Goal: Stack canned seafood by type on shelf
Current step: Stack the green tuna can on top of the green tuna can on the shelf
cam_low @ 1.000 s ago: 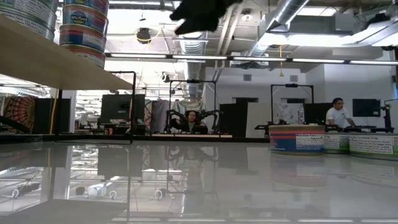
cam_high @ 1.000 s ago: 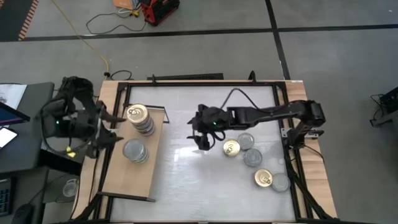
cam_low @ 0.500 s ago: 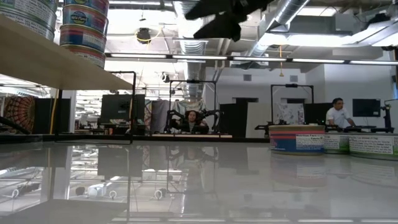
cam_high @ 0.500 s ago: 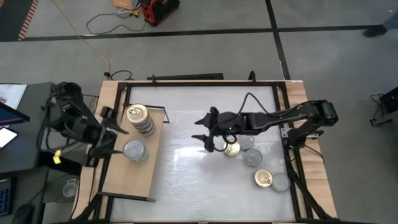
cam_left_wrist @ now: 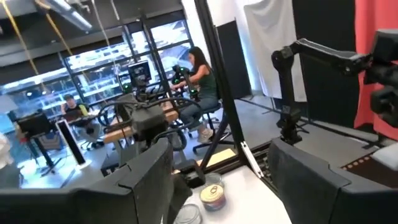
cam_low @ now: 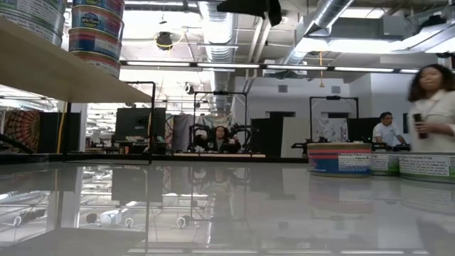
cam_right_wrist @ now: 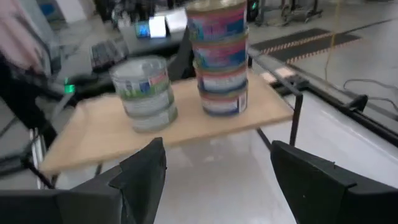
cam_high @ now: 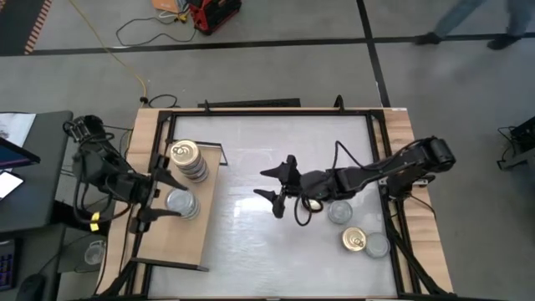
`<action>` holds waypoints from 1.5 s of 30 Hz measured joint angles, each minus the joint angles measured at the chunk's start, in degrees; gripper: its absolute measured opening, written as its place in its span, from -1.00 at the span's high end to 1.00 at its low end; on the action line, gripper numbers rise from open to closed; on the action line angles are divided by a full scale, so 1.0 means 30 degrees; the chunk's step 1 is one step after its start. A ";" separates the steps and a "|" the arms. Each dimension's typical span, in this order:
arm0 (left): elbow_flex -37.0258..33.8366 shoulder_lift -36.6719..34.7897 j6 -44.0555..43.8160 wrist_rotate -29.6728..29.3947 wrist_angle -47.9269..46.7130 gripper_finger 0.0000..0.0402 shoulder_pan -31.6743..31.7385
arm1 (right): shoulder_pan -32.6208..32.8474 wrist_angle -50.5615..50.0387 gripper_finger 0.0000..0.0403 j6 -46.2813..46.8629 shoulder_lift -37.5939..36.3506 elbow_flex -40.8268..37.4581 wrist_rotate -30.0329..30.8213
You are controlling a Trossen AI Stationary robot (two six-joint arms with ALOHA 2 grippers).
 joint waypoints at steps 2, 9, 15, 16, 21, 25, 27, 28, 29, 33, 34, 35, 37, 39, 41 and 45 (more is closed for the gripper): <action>-0.0015 0.0104 0.0645 0.0401 0.0185 -0.24 0.0000 | 0.0207 0.0064 -0.54 0.0061 0.0078 -0.0006 0.0852; -0.0250 0.0244 0.1534 0.2984 0.0574 -0.24 0.0158 | 0.0492 -0.0116 -0.54 0.1083 0.0075 0.0000 0.1233; -0.1845 -0.0559 0.1434 0.2914 0.1549 -0.24 0.0491 | 0.0758 -0.0857 -0.54 0.1381 0.0062 0.0000 0.1472; -0.2030 -0.0758 0.1394 0.2896 0.1674 -0.24 0.0488 | 0.0787 -0.1092 -0.54 0.1409 0.0073 0.0000 0.1608; -0.2793 -0.1393 -0.0511 0.2878 0.1892 -0.24 0.0481 | 0.0996 -0.2362 -0.54 0.1417 0.0065 0.0000 0.1895; -0.3469 -0.1473 -0.2857 0.3189 0.0531 -0.24 0.0415 | 0.1745 -0.4789 -0.54 0.0929 0.0065 0.0000 0.1833; -0.3914 -0.1365 -0.3409 0.3446 0.0310 -0.24 0.0392 | 0.2297 -0.6463 -0.54 0.0686 0.0065 0.0000 0.1762; -0.4177 -0.1285 -0.3571 0.3434 0.0463 -0.24 0.0386 | 0.2584 -0.7262 -0.54 0.0711 0.0065 0.0000 0.1715; -0.4453 -0.1187 -0.3656 0.3391 0.0784 -0.24 0.0386 | 0.2866 -0.7935 -0.54 0.0872 0.0073 0.0000 0.1645; -0.4977 -0.0641 -0.3956 0.3515 0.1597 -0.24 0.0372 | 0.3826 -1.0968 -0.54 0.2171 0.0065 0.0007 0.1568; -0.4983 -0.0451 -0.4017 0.3512 0.1574 -0.24 0.0372 | 0.3989 -1.1900 -0.54 0.2778 0.0065 0.0007 0.1485; -0.4983 -0.0262 -0.4026 0.3477 0.1639 -0.24 0.0367 | 0.4120 -1.2869 -0.54 0.3379 0.0065 0.0007 0.1422; -0.4985 0.0139 -0.3961 0.3363 0.1884 -0.24 0.0364 | 0.4233 -1.4915 -0.54 0.4418 0.0065 0.0007 0.1308; -0.4991 0.0421 -0.3991 0.3320 0.2127 -0.24 0.0364 | 0.4233 -1.7087 -0.54 0.5145 0.0065 0.0007 0.1261; -0.4991 0.0650 -0.4131 0.3300 0.2153 -0.24 0.0355 | 0.4346 -1.8070 -0.54 0.5181 0.0065 -0.0092 0.1146; -0.4991 0.0891 -0.4359 0.3271 0.2010 -0.24 0.0057 | 0.4743 -1.8285 -0.54 0.4089 0.0077 -0.0525 0.1012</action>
